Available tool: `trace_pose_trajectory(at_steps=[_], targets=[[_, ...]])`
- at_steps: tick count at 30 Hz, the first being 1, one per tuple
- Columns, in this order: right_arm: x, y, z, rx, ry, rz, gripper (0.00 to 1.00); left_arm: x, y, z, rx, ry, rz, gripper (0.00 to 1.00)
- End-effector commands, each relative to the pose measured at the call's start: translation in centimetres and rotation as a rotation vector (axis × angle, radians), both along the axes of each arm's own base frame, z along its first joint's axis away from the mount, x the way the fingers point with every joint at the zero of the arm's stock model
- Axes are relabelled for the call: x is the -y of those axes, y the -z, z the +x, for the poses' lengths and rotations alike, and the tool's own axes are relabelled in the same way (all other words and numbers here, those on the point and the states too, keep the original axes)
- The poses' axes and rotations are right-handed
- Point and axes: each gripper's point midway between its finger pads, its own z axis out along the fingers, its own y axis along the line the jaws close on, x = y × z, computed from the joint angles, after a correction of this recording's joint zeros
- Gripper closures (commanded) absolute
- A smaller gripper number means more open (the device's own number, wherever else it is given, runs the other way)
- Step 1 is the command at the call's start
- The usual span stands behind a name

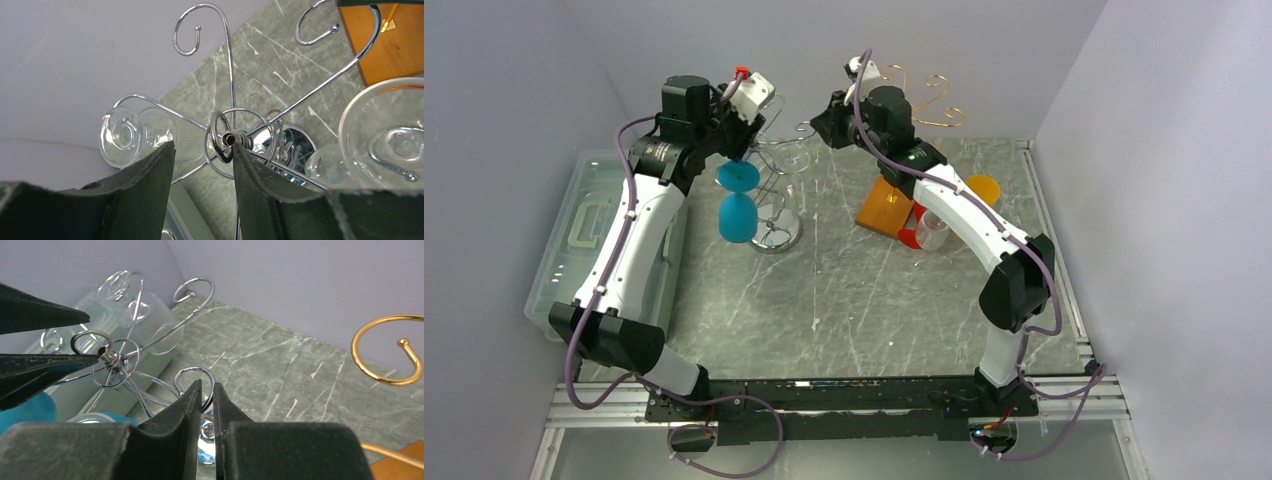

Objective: Place the wine glass upside down on the wine glass rack
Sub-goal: Adjust the wine rack at the center of the board.

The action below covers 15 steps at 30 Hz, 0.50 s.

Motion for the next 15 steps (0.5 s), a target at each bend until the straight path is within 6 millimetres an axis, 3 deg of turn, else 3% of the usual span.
trace_pose_trajectory(at_steps=[1,11,15], targets=[[0.3,-0.2,-2.8,-0.030,-0.048,0.013,0.99,-1.9,-3.1,1.8,0.111,-0.064,0.007,0.50],[0.1,0.8,-4.9,-0.049,-0.062,0.034,1.00,-3.4,-4.2,2.8,0.170,-0.087,0.056,0.57],[0.0,1.3,-5.1,-0.054,-0.055,0.031,1.00,-3.0,-4.7,1.9,0.177,-0.046,0.030,0.57]])
